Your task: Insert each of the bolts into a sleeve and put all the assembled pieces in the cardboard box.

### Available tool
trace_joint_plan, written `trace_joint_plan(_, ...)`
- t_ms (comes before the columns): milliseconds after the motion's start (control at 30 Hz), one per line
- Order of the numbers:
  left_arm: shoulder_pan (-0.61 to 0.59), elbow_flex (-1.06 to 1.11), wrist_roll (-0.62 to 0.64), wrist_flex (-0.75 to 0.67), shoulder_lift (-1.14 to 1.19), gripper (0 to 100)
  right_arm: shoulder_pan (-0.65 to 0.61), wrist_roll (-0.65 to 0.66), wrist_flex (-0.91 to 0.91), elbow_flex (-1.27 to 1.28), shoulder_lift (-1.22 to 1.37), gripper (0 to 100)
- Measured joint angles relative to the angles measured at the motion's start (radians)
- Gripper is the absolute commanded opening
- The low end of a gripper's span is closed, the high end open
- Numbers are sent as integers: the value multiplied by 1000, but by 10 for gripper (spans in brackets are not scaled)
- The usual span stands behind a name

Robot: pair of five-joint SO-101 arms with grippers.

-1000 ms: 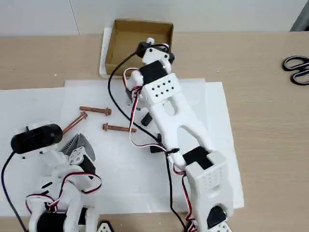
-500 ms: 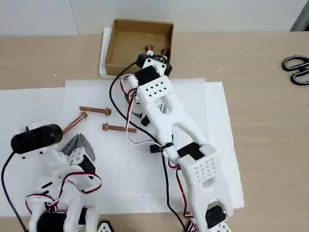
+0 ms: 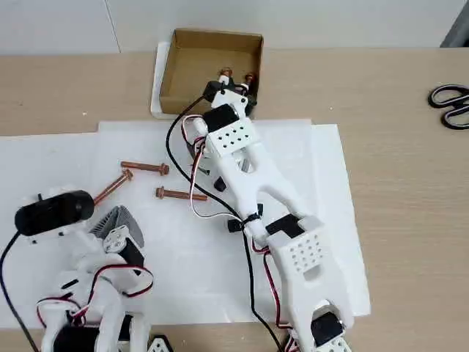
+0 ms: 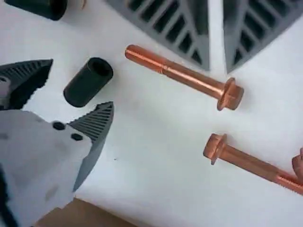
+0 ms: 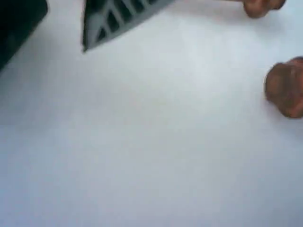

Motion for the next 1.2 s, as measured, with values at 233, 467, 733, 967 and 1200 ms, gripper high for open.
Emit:
trace_joint_plan(233,0,-12,0,28,0,6,0,0,-46,0,54,251)
trace_joint_plan(467,0,-12,0,28,0,6,0,0,-48,-2,72,186)
trace_joint_plan(733,0,-12,0,28,0,6,14,-2,-41,2,72,40)
trace_joint_plan(967,0,-12,0,28,0,6,14,0,-41,2,72,35)
trace_joint_plan(1200,0,-12,0,28,0,6,14,5,-14,-3,72,4)
